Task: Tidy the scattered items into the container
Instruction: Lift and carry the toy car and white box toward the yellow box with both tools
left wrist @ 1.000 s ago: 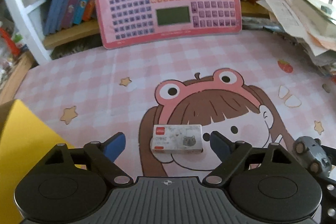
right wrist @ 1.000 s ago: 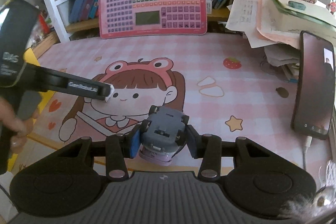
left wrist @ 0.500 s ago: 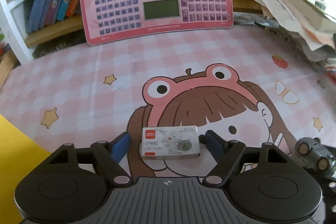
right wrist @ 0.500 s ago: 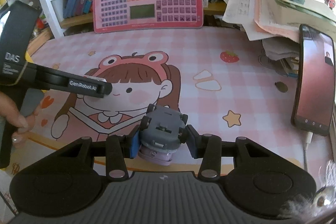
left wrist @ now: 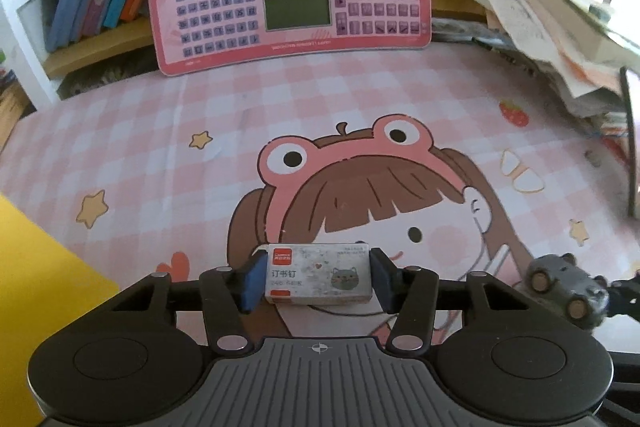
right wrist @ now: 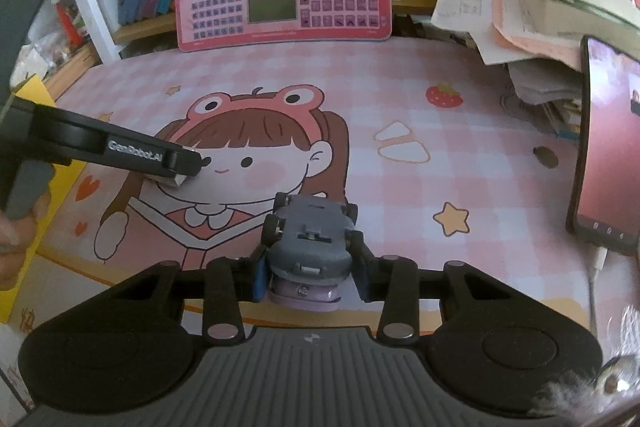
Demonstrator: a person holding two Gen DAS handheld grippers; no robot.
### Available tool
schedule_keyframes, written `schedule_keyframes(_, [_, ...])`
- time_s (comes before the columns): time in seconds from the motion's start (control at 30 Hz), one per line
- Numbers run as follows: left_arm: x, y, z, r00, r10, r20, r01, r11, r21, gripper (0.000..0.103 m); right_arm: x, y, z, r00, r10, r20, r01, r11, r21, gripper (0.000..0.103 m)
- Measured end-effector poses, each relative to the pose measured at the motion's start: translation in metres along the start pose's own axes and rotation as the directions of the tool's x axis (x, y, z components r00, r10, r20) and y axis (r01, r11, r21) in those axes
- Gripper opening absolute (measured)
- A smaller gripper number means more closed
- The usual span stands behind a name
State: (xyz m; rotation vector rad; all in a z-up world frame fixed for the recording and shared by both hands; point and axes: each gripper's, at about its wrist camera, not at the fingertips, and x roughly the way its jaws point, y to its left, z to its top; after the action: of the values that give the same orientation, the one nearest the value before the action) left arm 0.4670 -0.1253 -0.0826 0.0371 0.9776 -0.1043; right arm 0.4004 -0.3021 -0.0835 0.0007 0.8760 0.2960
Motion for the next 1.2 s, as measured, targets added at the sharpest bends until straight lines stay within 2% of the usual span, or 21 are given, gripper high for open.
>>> schedule_keyframes(0.3, [-0.049,0.006,-0.01,0.996,-0.074,0.049,0.077,0.995,-0.064,0.052,-0.015,0.006,-0.003,0.999,0.033,0.012,-0.033,0.999,0.001,0.038])
schedule_keyframes(0.73, [-0.103,0.005,-0.044,0.994,-0.094,0.062,0.098,0.993,-0.063,0.052,-0.045,0.024,-0.02,0.997,0.08,0.005,-0.08,0.997,-0.002,0.038])
schedule_keyframes(0.97, [-0.118,0.004,-0.063,0.988,-0.136,0.072,0.141,0.988,-0.056,0.052,-0.059,0.034,-0.035,0.999,0.053,0.002,-0.053,0.999,0.007,0.038])
schedule_keyframes(1.2, [-0.136,0.011,-0.085,0.973,-0.213,0.095,0.217,0.975,-0.04,0.052,-0.083,0.047,-0.049,1.0,-0.019,0.025,0.019,1.0,0.006,0.038])
